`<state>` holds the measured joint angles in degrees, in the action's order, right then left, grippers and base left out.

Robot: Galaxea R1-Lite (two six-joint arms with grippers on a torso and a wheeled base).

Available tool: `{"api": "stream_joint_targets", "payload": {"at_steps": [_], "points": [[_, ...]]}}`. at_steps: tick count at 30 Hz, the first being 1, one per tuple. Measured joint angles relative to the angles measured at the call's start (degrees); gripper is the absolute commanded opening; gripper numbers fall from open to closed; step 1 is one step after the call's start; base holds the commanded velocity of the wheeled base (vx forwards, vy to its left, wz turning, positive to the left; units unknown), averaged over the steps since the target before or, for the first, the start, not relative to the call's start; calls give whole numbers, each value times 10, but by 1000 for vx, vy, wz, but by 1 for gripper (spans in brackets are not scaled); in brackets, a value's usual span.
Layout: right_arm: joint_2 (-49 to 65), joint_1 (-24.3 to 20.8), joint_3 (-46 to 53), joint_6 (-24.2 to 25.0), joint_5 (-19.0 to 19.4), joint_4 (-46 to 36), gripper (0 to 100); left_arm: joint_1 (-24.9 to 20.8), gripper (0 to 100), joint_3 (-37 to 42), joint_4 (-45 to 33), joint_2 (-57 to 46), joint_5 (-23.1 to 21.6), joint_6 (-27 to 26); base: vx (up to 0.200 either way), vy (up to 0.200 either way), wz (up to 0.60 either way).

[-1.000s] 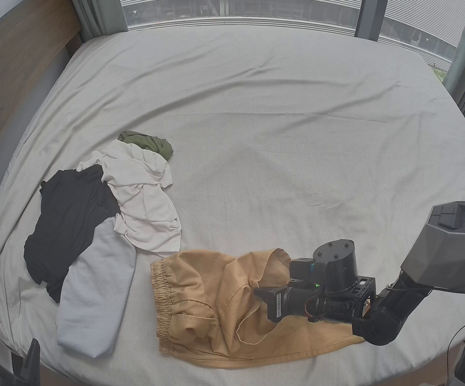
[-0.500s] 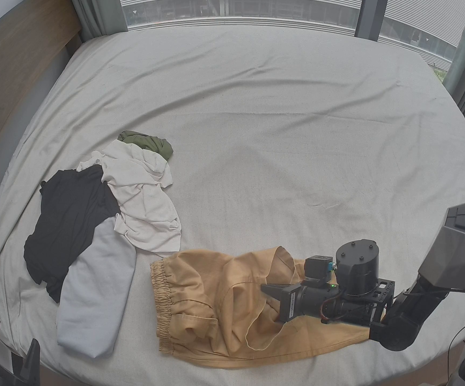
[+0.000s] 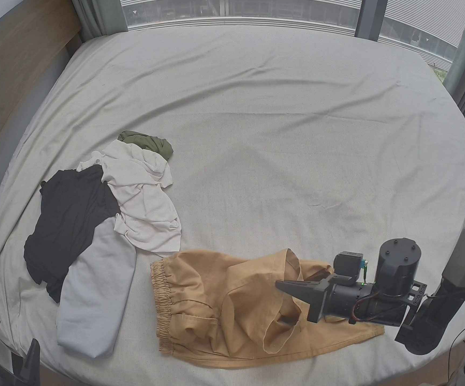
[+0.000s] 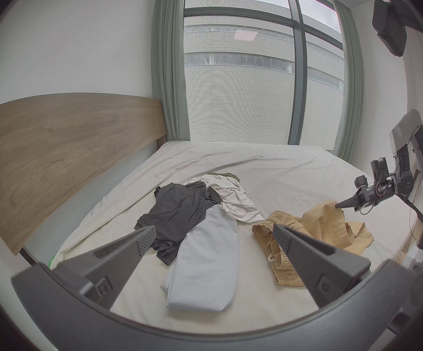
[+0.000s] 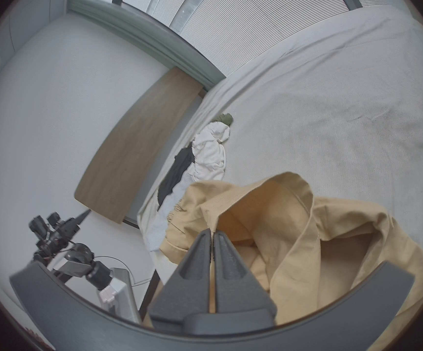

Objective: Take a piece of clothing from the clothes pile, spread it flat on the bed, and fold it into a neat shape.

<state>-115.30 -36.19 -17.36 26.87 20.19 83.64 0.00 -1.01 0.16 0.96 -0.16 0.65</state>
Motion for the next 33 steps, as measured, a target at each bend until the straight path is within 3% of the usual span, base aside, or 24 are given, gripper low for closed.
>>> {"api": "stream_joint_targets", "payload": {"at_steps": [9,10,33], "points": [[-19,24,14,22,45,44,0,0,100,0,0,0,0,0,0,0,0],[-27,24,8,23,56,45,100,0,100,0,0,0,0,0,0,0,0],[-68,4,-64,24,53,42,100,0,100,0,0,0,0,-1,0,0,0]]}}
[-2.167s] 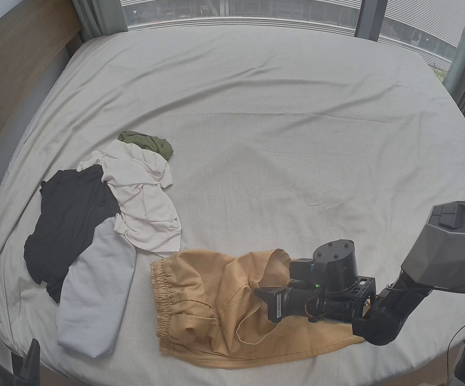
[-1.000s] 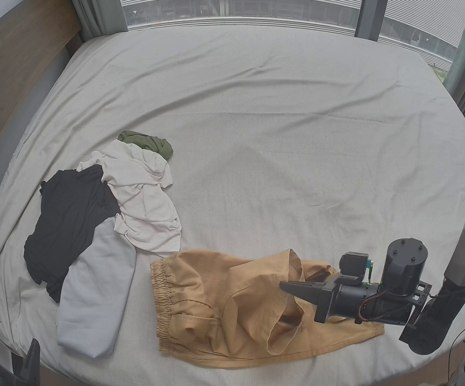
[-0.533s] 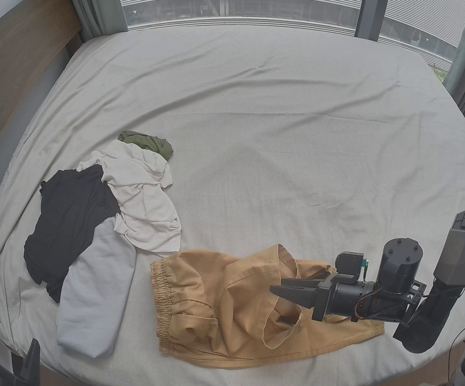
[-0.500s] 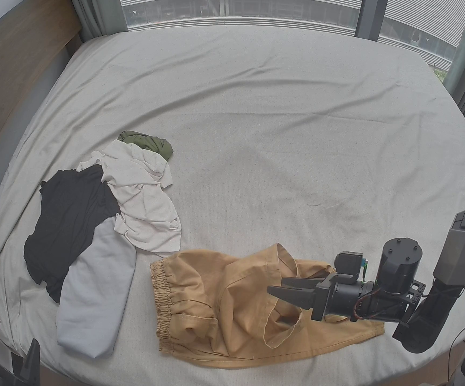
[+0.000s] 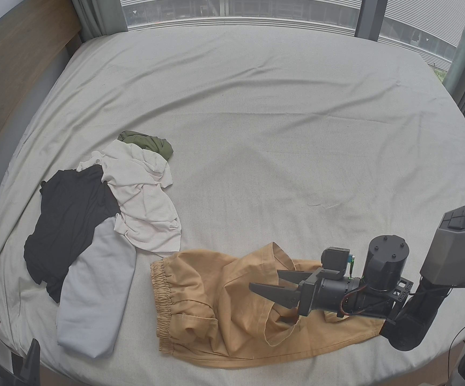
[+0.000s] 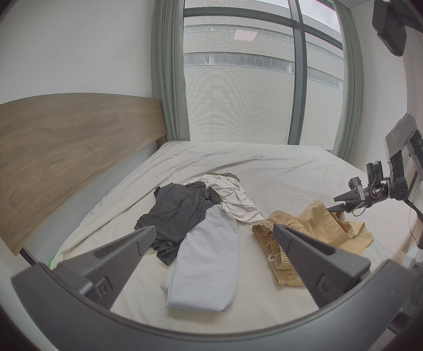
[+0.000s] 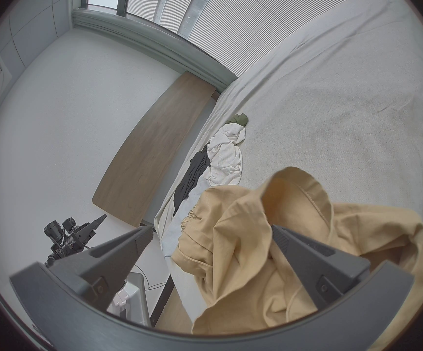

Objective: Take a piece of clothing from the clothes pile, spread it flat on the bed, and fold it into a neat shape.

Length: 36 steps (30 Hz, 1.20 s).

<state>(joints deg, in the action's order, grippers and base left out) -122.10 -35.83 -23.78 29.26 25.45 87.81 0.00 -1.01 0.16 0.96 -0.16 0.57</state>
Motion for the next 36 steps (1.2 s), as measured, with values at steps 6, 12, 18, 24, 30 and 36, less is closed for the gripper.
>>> {"api": "stream_joint_targets", "payload": {"at_steps": [6,12,18,24,30,36], "points": [[-11,6,-9,-1,0,0,100,0,100,0,0,0,0,0,0,0,0],[-17,10,-21,-1,0,-3,100,0,100,0,0,0,0,0,0,0,0],[-25,-2,-58,-1,0,-54,100,0,100,0,0,0,0,1,0,0,0],[-32,-23,-94,-3,0,-76,100,0,100,0,0,0,0,1,0,0,0],[-37,-31,-120,-4,0,-108,100,0,100,0,0,0,0,1,0,0,0],[-42,-40,-146,-7,0,-130,100,0,100,0,0,0,1,2,0,0,0]]}}
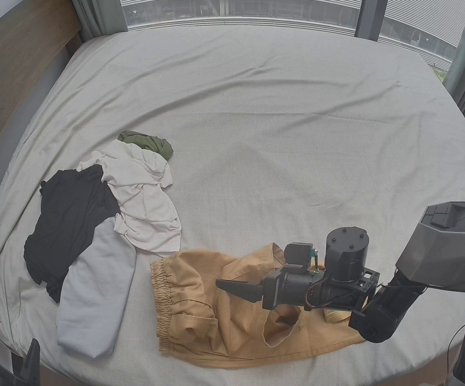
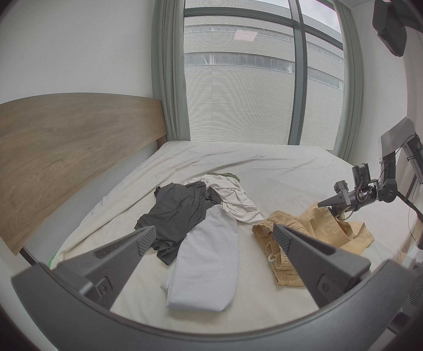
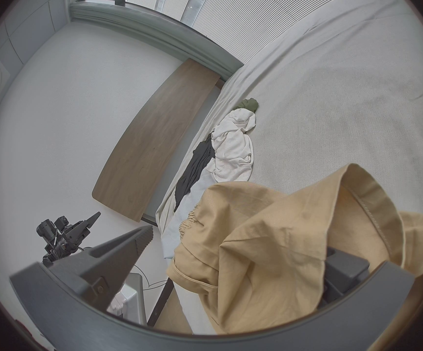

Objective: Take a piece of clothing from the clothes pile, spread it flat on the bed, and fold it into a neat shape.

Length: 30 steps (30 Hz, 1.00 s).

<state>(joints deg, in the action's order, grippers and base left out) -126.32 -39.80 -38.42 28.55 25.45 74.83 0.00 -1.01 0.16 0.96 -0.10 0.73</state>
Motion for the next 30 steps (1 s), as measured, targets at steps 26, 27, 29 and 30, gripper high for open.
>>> {"api": "stream_joint_targets", "payload": {"at_steps": [26,27,29,30], "points": [[2,3,2,-7,-5,12,0,0,100,0,0,0,0,0,0,0,0],[6,4,6,-7,-5,16,0,0,100,0,0,0,0,0,0,0,0],[18,7,20,-7,-5,22,0,0,100,0,0,0,-1,0,0,0,0],[24,9,27,-7,-5,24,0,0,100,0,0,0,-1,0,0,0,0]]}}
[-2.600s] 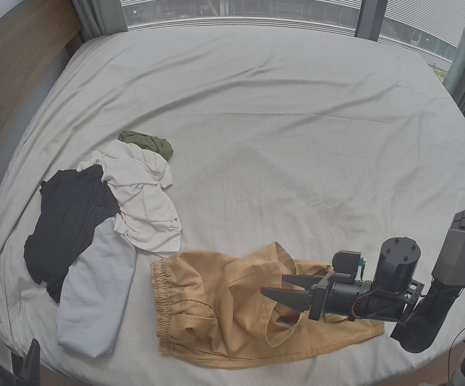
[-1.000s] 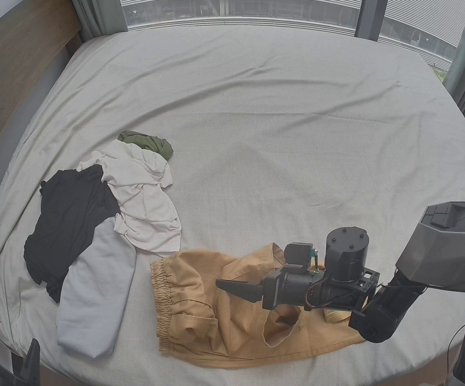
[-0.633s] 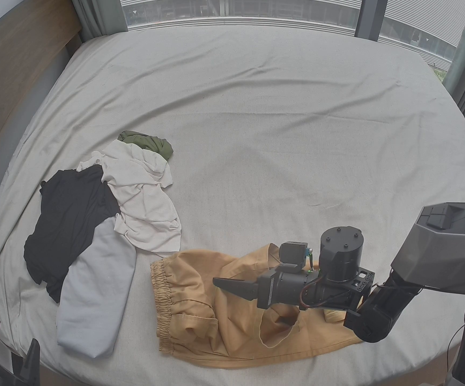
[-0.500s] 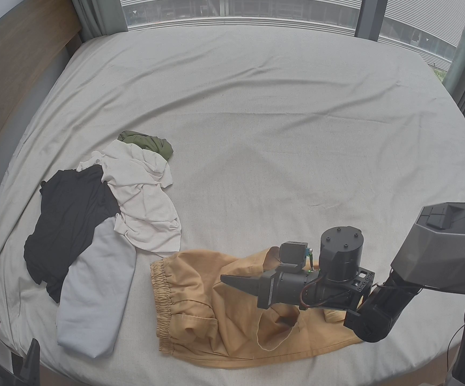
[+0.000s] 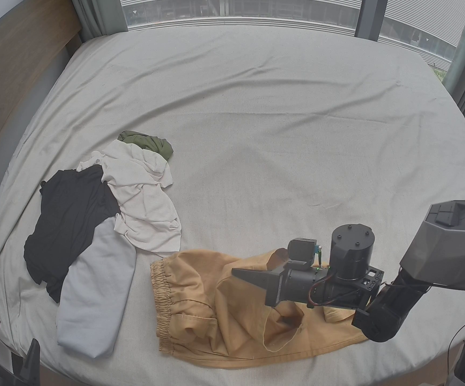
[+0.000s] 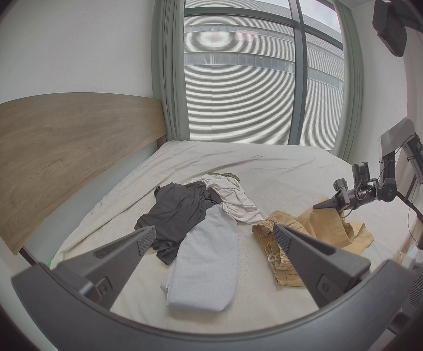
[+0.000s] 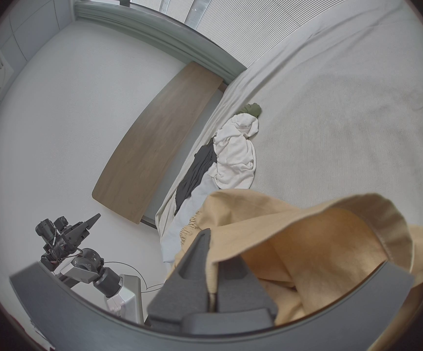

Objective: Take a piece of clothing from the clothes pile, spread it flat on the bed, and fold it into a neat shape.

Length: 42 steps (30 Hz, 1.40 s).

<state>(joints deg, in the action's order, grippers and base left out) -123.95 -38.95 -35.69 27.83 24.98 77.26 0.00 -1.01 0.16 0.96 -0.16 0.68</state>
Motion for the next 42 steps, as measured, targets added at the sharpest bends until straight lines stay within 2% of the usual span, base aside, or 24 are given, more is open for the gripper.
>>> {"api": "stream_joint_targets", "payload": {"at_steps": [12,17,23,42], "points": [[58,43,101,-38,3,103,0,0,100,0,0,0,-1,-6,0,0,0],[87,63,127,-45,6,109,0,0,100,0,0,0,-2,-9,0,0,0],[112,97,141,-79,9,110,0,0,100,0,0,0,-2,-10,0,0,0],[144,192,196,-80,87,110,0,0,100,0,0,0,-3,-6,0,0,0]]}}
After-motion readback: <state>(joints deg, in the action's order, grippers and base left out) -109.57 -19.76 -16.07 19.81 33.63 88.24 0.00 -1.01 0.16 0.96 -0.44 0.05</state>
